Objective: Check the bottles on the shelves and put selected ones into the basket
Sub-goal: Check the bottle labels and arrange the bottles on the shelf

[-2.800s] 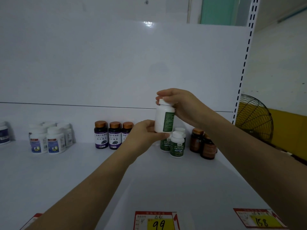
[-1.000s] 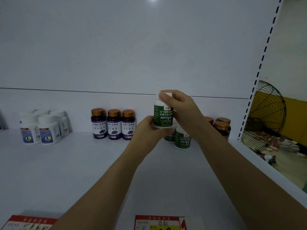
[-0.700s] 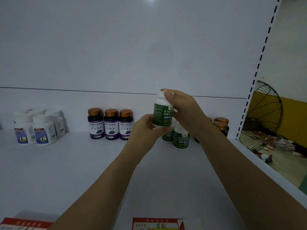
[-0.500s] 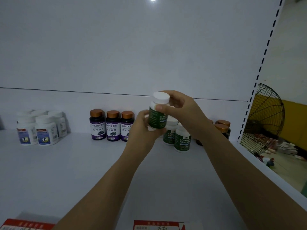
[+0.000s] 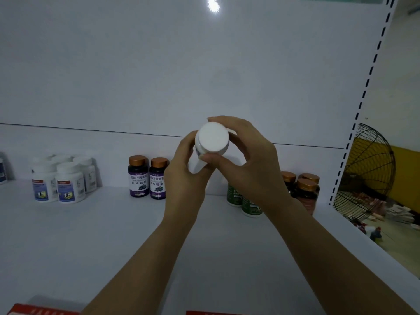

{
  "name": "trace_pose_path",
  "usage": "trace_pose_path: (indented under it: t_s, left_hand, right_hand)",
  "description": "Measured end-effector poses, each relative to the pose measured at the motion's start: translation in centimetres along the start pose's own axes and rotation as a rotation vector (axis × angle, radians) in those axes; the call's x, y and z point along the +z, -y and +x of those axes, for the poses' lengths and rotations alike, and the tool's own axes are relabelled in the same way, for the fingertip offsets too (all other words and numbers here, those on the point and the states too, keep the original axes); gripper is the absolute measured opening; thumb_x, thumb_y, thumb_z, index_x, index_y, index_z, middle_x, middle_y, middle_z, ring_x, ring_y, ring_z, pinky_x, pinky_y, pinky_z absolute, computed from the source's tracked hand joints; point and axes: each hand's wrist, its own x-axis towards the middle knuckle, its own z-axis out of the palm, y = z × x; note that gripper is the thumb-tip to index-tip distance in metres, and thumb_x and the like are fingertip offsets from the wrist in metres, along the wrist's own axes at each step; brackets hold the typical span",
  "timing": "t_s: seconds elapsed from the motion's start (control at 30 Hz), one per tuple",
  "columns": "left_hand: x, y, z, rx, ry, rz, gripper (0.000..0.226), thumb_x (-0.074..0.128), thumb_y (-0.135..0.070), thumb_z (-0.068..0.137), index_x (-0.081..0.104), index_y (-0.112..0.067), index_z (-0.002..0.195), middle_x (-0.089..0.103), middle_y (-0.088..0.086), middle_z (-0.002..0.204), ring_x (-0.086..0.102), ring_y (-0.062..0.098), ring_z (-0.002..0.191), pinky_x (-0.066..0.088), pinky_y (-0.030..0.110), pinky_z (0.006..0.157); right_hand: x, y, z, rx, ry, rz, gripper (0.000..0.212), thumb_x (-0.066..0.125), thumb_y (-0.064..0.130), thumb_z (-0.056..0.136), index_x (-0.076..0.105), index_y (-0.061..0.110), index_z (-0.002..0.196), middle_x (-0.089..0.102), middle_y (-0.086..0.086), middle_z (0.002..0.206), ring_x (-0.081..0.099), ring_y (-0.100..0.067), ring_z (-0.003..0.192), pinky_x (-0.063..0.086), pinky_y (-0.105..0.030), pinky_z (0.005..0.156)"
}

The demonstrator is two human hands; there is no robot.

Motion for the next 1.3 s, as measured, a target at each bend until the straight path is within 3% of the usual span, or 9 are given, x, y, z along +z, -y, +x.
trace_pose_path:
  t_s: [0.13, 0.23, 0.3, 0.4, 0.5, 0.73, 0.93, 1.1, 1.3]
  left_hand:
    - [-0.3, -0.5, 0.4, -0.037, 0.208, -0.008, 0.046, 0.077, -0.025, 0.072, 0.058, -0.035, 0.113, 0.067, -0.021, 0.107, 0.061, -0.002, 0.104, 0.049, 0.021, 0.089]
    - [0.0, -1.0, 0.5, -0.273, 0.361, -0.028, 0.045, 0.078, -0.036, 0.063, 0.068, -0.020, 0.104, 0.074, -0.010, 0.091, 0.069, 0.004, 0.086, 0.053, 0.019, 0.078]
    - [0.3, -1.1, 0.5, -0.468, 0.411, 0.006, 0.049, 0.073, -0.046, 0.060, 0.070, -0.012, 0.095, 0.075, -0.001, 0.080, 0.071, 0.012, 0.077, 0.056, 0.028, 0.078]
    - [0.2, -1.0, 0.3, -0.742, 0.450, 0.069, 0.061, 0.066, -0.062, 0.060, 0.070, -0.006, 0.084, 0.074, 0.008, 0.074, 0.072, 0.018, 0.071, 0.057, 0.029, 0.073]
    - [-0.1, -0.6, 0.0, -0.832, 0.536, 0.099, 0.068, 0.062, -0.070, 0.064, 0.072, -0.005, 0.083, 0.075, 0.008, 0.077, 0.073, 0.017, 0.070, 0.056, 0.026, 0.068]
    - [0.0, -0.3, 0.2, -0.781, 0.529, 0.109, 0.068, 0.064, -0.067, 0.053, 0.071, -0.006, 0.082, 0.075, 0.007, 0.075, 0.073, 0.015, 0.071, 0.056, 0.025, 0.069]
    - [0.4, 1.3, 0.0, -0.497, 0.531, 0.367, 0.034, 0.081, -0.039, 0.065, 0.067, -0.017, 0.087, 0.073, -0.001, 0.089, 0.066, 0.012, 0.083, 0.051, 0.024, 0.073]
    - [1.2, 2.4, -0.5, -0.443, 0.452, 0.573, 0.068, 0.072, -0.042, 0.078, 0.046, -0.005, 0.128, 0.059, 0.007, 0.125, 0.057, 0.018, 0.102, 0.040, 0.026, 0.076]
    - [1.0, 3.4, -1.6, -0.415, 0.691, 1.058, 0.050, 0.054, -0.054, 0.088, 0.047, -0.009, 0.110, 0.056, 0.009, 0.112, 0.054, 0.021, 0.094, 0.039, 0.028, 0.071]
  right_hand:
    - [-1.2, 0.0, 1.5, 0.250, -0.022, 0.184, 0.054, 0.074, 0.026, 0.079, 0.051, 0.020, 0.126, 0.065, 0.002, 0.115, 0.062, -0.007, 0.107, 0.052, -0.021, 0.090]
    - [-2.2, -1.7, 2.0, 0.621, 0.050, 0.246, 0.041, 0.074, 0.038, 0.078, 0.066, 0.012, 0.108, 0.072, -0.003, 0.098, 0.069, -0.013, 0.092, 0.057, -0.035, 0.086]
    - [-2.4, -3.1, 1.4, 0.900, 0.164, 0.166, 0.053, 0.072, 0.054, 0.073, 0.071, 0.007, 0.097, 0.074, -0.009, 0.088, 0.071, -0.020, 0.084, 0.057, -0.041, 0.084]
    - [-2.4, -4.1, 0.0, 1.288, 0.271, 0.297, 0.057, 0.072, 0.050, 0.076, 0.066, 0.000, 0.104, 0.071, -0.014, 0.087, 0.070, -0.021, 0.073, 0.060, -0.030, 0.066]
    - [-2.3, -4.4, -0.5, 1.424, 0.324, 0.365, 0.053, 0.070, 0.042, 0.081, 0.061, 0.000, 0.112, 0.068, -0.015, 0.085, 0.069, -0.019, 0.062, 0.055, -0.024, 0.049]
    - [-2.2, -4.2, -0.1, 1.340, 0.305, 0.313, 0.041, 0.071, 0.039, 0.082, 0.063, 0.002, 0.099, 0.068, -0.013, 0.083, 0.068, -0.017, 0.062, 0.056, -0.023, 0.050]
    - [-3.6, -3.9, 1.2, 1.040, 0.432, 0.098, 0.027, 0.076, 0.031, 0.078, 0.068, 0.010, 0.093, 0.074, -0.009, 0.091, 0.072, -0.022, 0.086, 0.058, -0.034, 0.084]
    - [-3.0, -3.9, 3.3, 0.926, 0.479, -0.100, 0.030, 0.076, 0.028, 0.077, 0.069, 0.009, 0.099, 0.067, 0.002, 0.088, 0.064, -0.015, 0.085, 0.053, -0.026, 0.076]
    - [-0.4, -6.4, 4.2, 0.799, 0.456, -0.254, 0.034, 0.074, 0.027, 0.080, 0.066, 0.010, 0.109, 0.062, -0.002, 0.103, 0.053, -0.013, 0.093, 0.040, -0.021, 0.066]
